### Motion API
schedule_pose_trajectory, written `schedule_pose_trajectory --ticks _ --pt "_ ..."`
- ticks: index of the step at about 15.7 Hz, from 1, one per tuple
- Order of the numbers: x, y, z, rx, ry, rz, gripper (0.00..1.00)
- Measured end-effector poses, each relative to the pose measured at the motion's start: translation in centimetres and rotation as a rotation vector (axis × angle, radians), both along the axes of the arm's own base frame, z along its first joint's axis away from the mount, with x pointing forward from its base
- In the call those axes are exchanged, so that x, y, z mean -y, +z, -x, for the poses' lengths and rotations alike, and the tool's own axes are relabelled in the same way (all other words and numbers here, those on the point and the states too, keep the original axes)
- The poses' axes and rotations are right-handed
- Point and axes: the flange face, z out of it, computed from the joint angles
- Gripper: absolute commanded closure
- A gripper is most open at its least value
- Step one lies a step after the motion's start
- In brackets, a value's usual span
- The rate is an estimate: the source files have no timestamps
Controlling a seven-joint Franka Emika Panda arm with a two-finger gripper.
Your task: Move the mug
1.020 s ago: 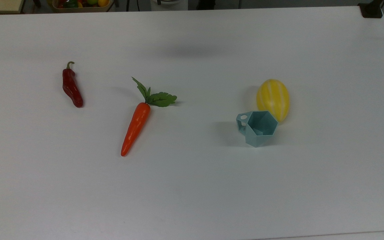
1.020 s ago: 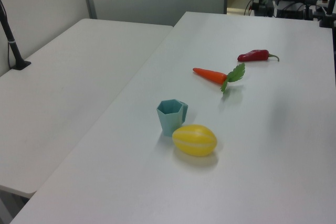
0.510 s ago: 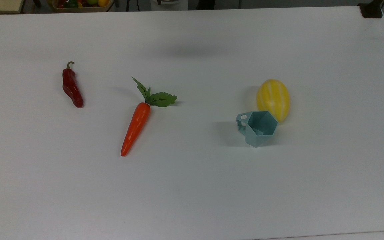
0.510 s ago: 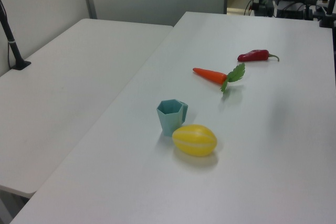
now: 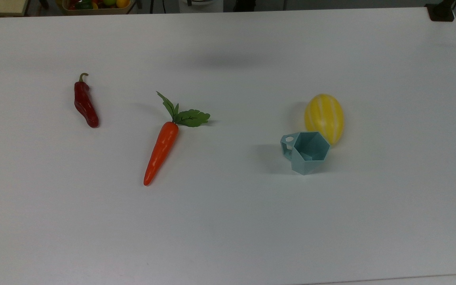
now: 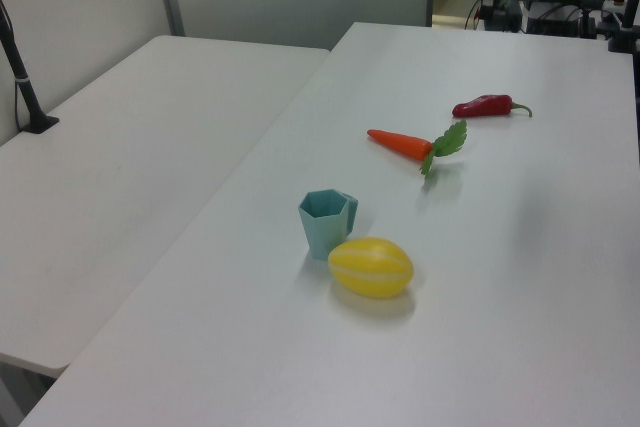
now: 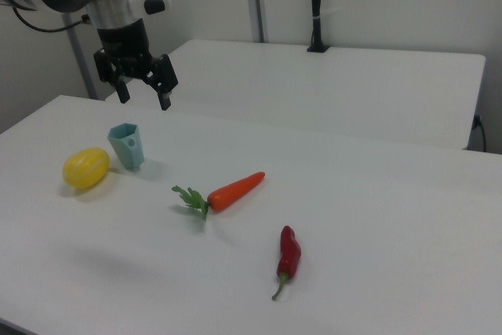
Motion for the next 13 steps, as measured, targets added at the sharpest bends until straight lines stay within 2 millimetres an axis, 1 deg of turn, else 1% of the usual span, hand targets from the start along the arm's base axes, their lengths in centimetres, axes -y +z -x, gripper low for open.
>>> schedule_pose_trajectory --ticks 13 --pt "-1.3 -1.1 0.1 -0.023 0.025 0.001 0.00"
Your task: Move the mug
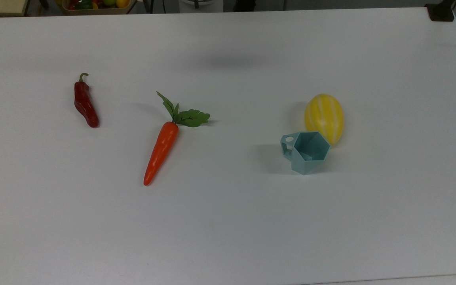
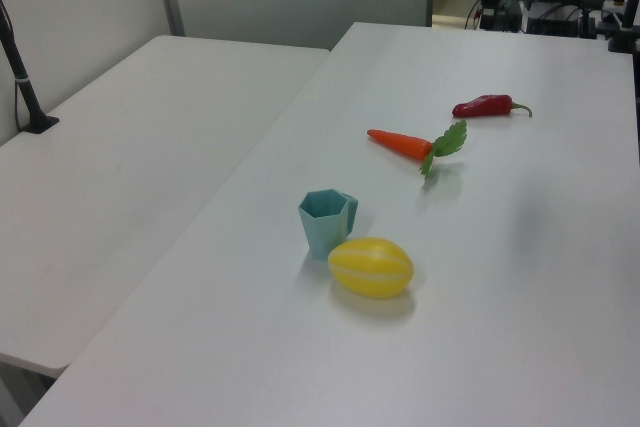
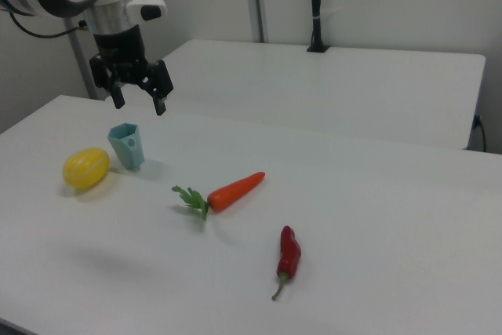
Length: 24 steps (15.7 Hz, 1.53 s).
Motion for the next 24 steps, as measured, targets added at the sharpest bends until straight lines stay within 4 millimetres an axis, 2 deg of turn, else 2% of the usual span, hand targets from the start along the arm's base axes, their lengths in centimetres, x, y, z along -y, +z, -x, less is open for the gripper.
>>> schedule_pose_trajectory --ticks 8,12,15,18,24 --pt "-0.7 -0.2 0.0 -0.003 0.048 0.001 0.00" --pt "-3.1 -1.5 -0.3 -0.025 0.163 0.006 0.00" --pt "-3.5 -3.0 -0.8 -0.047 0.264 0.008 0.00" --pt "-4.2 -4.4 -1.9 -0.039 0.376 0.011 0.00" --pt "-5.5 -6.9 -4.9 0.104 0.524 -0.017 0.00"
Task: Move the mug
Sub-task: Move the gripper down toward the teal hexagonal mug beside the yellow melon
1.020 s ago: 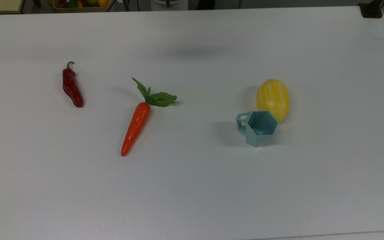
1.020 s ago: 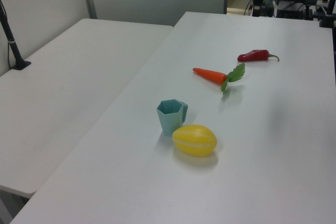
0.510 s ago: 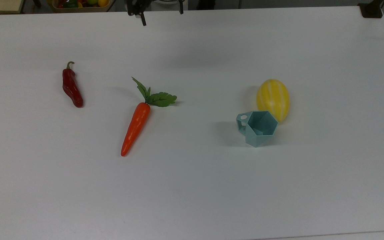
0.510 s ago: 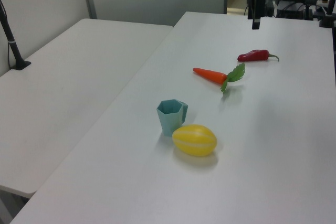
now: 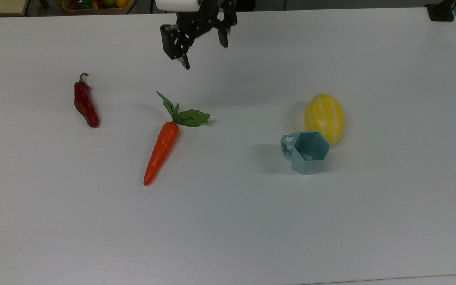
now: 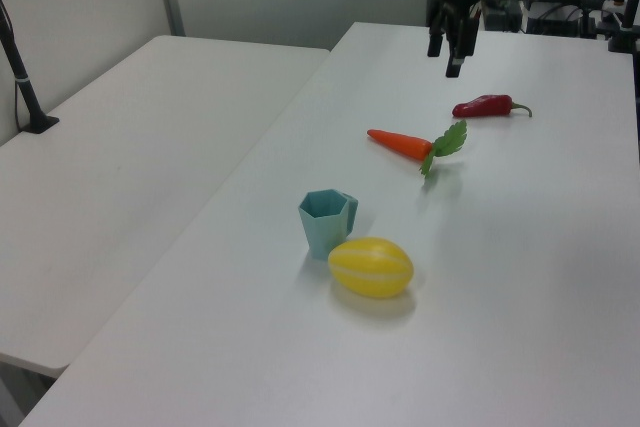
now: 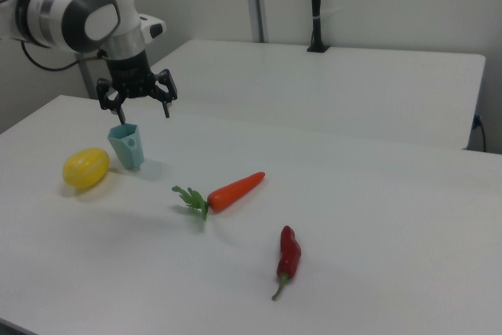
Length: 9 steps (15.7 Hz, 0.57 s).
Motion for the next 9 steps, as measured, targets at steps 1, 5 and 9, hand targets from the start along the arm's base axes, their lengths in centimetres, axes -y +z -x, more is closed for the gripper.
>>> schedule_pose_trajectory --ticks 1,5,9 --pt "-0.4 -0.7 -0.3 0.018 0.015 -0.006 0.00" --pt "-4.0 -4.3 -1.5 0.064 0.064 -0.013 0.00" --pt "-8.0 -7.7 -2.5 0.081 0.100 -0.027 0.04"
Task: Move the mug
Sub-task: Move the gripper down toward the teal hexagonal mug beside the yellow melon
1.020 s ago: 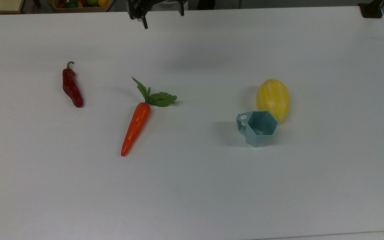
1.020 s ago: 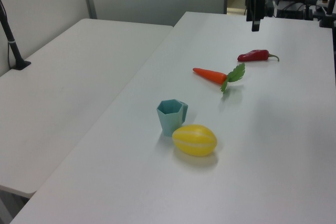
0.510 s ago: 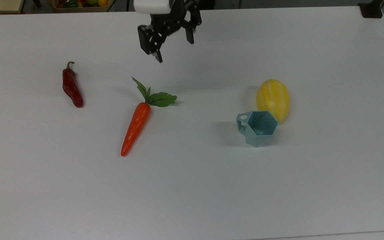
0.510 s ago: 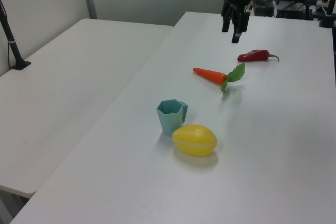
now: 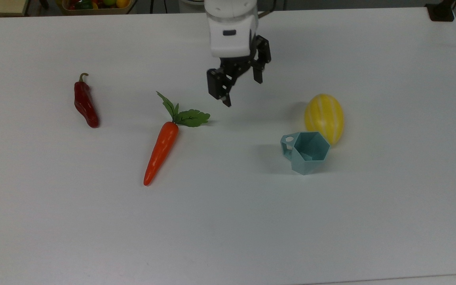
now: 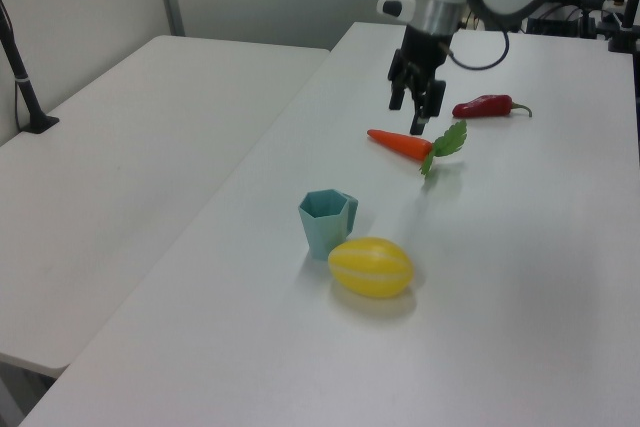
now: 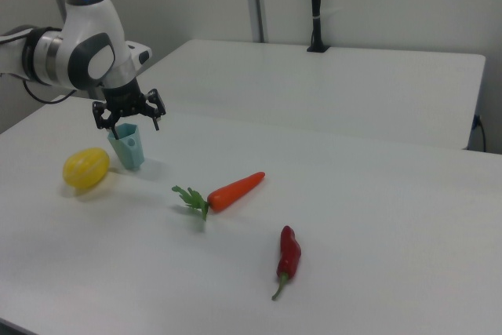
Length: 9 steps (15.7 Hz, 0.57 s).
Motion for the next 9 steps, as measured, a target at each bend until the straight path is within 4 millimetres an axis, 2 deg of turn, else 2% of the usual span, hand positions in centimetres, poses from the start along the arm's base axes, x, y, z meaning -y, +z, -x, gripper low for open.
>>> schedule_pose_trajectory --ticks 3,5,9 --pt "-2.3 -2.1 -0.6 0.001 0.004 0.002 0.12" --pt "-3.7 -3.4 -1.0 0.012 0.004 0.019 0.22" --pt "-5.7 -6.2 -1.8 0.025 0.013 0.055 0.33"
